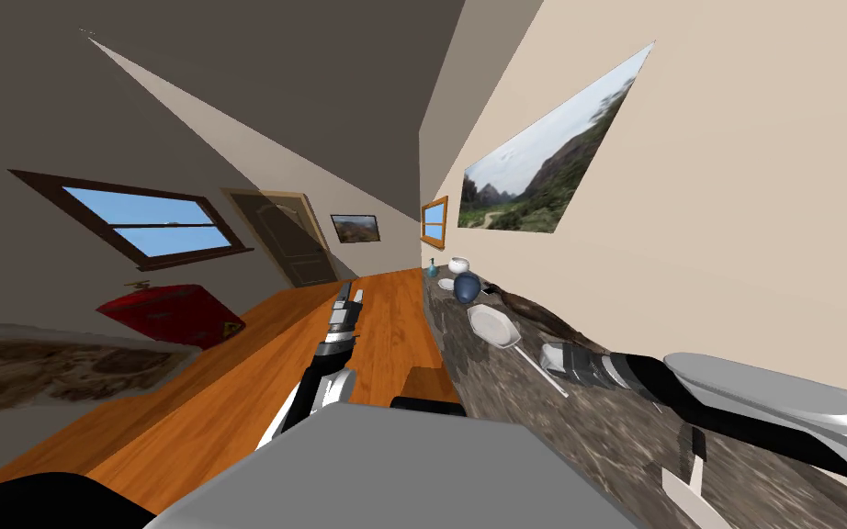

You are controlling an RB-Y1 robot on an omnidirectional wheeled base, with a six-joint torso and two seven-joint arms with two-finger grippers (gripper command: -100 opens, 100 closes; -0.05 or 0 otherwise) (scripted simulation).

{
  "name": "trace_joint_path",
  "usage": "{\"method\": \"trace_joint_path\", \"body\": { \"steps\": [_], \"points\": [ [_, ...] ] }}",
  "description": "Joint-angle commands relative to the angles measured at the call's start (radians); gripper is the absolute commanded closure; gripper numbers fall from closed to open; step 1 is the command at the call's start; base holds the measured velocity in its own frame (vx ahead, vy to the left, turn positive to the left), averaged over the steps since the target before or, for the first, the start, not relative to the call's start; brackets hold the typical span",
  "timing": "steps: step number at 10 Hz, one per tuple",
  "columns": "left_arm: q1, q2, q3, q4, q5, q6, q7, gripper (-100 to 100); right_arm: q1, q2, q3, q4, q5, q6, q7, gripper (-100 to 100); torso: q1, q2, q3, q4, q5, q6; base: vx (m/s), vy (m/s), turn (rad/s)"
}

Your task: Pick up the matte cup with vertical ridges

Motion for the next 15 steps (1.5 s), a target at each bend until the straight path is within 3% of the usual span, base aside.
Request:
{"method": "trace_joint_path", "body": {
  "steps": [1, 4, 5, 6, 11, 12, 13, 14, 15],
  "points": [
    [0.0, 0.0, 0.0, 0.0, 0.0, 0.0, 0.0, 0, -0.03, -0.025, 0.05, -0.025, -0.02, 0.05, -0.029, -100, 0.0, 0.0, 0.0, 0.0, 0.0, 0.0, -0.084, -0.053, 0.161],
    [0.0, 0.0, 0.0, 0.0, 0.0, 0.0, 0.0, 0, -0.057, -0.048, 0.117, -0.046, -0.038, 0.113, -0.054, -100, -0.001, 0.0, 0.0, 0.0, 0.0, -0.001, -0.079, -0.052, 0.147],
    [0.0, 0.0, 0.0, 0.0, 0.0, 0.0, 0.0, 0, -0.084, -0.07, 0.159, -0.067, -0.056, 0.151, -0.079, -100, -0.001, 0.0, 0.0, 0.0, 0.0, 0.0, -0.085, -0.031, 0.199],
    [0.0, 0.0, 0.0, 0.0, 0.0, 0.0, 0.0, 0, -0.084, -0.07, 0.168, -0.067, -0.056, 0.163, -0.079, -100, 0.001, 0.0, 0.0, 0.0, 0.0, -0.001, -0.073, -0.033, 0.099],
    [0.0, 0.0, 0.0, 0.0, 0.0, 0.0, 0.0, 0, -0.165, -0.136, 0.306, -0.13, -0.109, 0.298, -0.155, -100, -0.001, -0.001, 0.0, 0.0, 0.0, 0.0, -0.085, -0.047, 0.154],
    [0.0, 0.0, 0.0, 0.0, 0.0, 0.0, 0.0, 0, -0.165, -0.136, 0.323, -0.13, -0.109, 0.311, -0.155, -100, -0.001, 0.0, 0.0, 0.0, 0.0, 0.0, -0.08, -0.038, 0.114],
    [0.0, 0.0, 0.0, 0.0, 0.0, 0.0, 0.0, 0, -0.158, -0.133, 0.306, -0.126, -0.109, 0.296, -0.147, -100, -0.001, 0.0, 0.0, 0.0, 0.0, 0.0, -0.029, -0.01, 0.008],
    [0.0, 0.0, 0.0, 0.0, 0.0, 0.0, 0.0, 0, -0.158, -0.133, 0.308, -0.126, -0.11, 0.301, -0.148, 100, 0.001, -0.003, -0.001, 0.0, 0.0, 0.001, -0.006, -0.003, -0.003],
    [0.0, 0.0, 0.0, 0.0, 0.0, 0.0, 0.0, 0, -0.158, -0.133, 0.308, -0.126, -0.11, 0.3, -0.148, 100, 0.002, -0.004, -0.002, -0.001, 0.0, 0.0, 0.0, 0.0, 0.0]
  ]
}}
